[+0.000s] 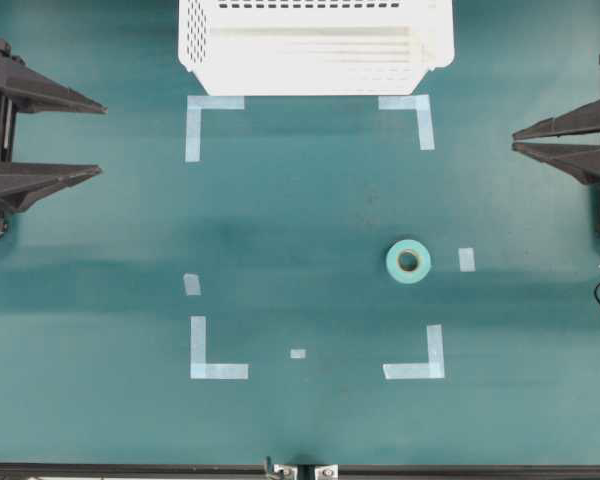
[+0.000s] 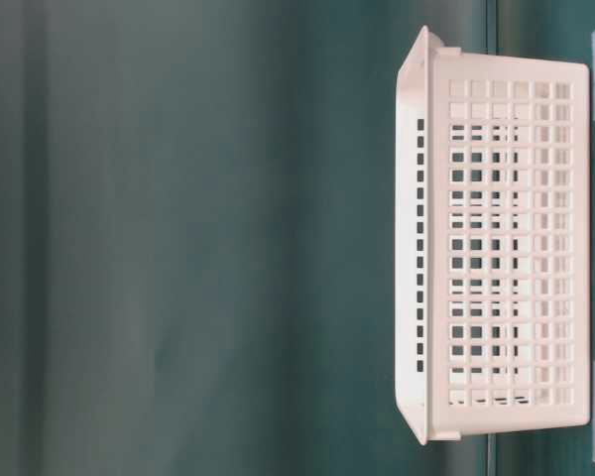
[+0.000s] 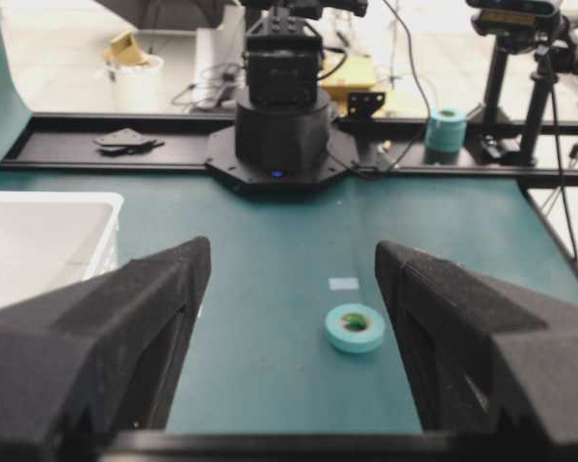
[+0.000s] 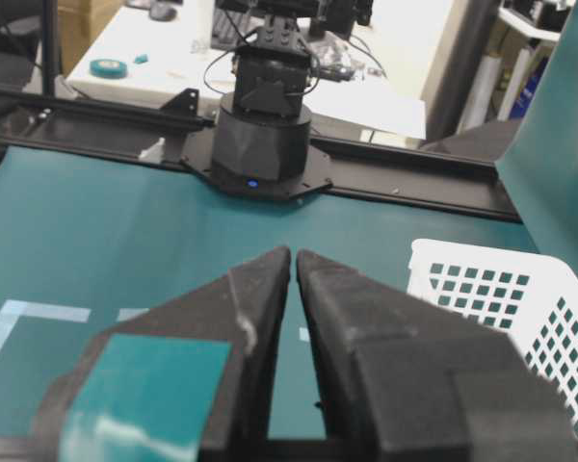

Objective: Put the tape into the white basket.
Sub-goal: 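Open the right gripper and start moving it toward the teal tape roll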

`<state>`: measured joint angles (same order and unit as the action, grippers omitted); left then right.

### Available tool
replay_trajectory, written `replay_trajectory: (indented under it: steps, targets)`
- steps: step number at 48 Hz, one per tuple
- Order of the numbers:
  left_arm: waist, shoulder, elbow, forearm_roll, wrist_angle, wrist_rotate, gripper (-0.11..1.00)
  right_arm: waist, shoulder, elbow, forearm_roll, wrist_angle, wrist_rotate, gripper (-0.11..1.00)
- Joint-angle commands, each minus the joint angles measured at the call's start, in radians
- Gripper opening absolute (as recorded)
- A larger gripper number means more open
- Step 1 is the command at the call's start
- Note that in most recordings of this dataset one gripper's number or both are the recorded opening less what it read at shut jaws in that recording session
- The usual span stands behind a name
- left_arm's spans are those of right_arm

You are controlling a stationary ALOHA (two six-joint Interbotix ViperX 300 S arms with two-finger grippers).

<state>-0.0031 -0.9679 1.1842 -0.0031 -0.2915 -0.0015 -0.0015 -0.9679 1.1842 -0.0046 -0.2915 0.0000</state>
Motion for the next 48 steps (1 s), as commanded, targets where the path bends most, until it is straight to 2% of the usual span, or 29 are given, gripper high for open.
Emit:
replay_trajectory:
  steps: [1,3,6,9,15,23,26,29,37,40,43,48]
  targets:
    - [0.02,0.015,-0.017,-0.031,-0.018,-0.005,0.24,-0.008,0.018,-0.017,0.002,-0.006,-0.003,0.24]
    - [0.023,0.017,-0.011,-0.029,-0.018,-0.006,0.22,-0.012,0.026,-0.015,-0.002,-0.002,-0.003,0.22]
    - [0.029,0.017,0.0,-0.029,-0.021,-0.006,0.09,-0.02,0.046,-0.014,-0.002,0.012,-0.003,0.08]
    - [0.032,0.015,0.005,-0.029,-0.021,-0.006,-0.01,-0.023,0.069,-0.02,-0.002,0.025,-0.003,0.01]
    - [0.032,0.015,0.005,-0.029,-0.018,-0.006,-0.1,-0.034,0.117,-0.034,-0.003,0.02,-0.003,0.0]
    - [0.031,0.008,0.038,-0.031,0.021,-0.012,-0.11,-0.044,0.129,-0.029,-0.003,-0.005,-0.003,0.01]
    - [0.023,-0.009,0.048,-0.031,0.026,-0.02,-0.11,-0.044,0.123,-0.021,-0.002,-0.003,0.002,0.09]
    - [0.017,-0.031,0.046,-0.031,0.021,-0.026,-0.11,-0.044,0.117,-0.017,0.0,0.003,0.002,0.22]
    - [0.017,-0.077,0.092,-0.028,0.032,-0.006,-0.11,-0.044,0.101,-0.025,0.0,0.066,0.002,0.73]
    - [0.015,-0.086,0.123,-0.028,0.044,-0.014,-0.11,-0.044,0.094,-0.025,0.0,0.095,0.002,0.88]
    - [0.014,-0.094,0.147,-0.028,0.06,-0.018,-0.11,-0.044,0.086,-0.026,0.0,0.127,0.002,0.97]
    - [0.015,-0.11,0.176,-0.028,0.077,-0.02,-0.11,-0.043,0.061,-0.032,0.0,0.187,0.003,0.98]
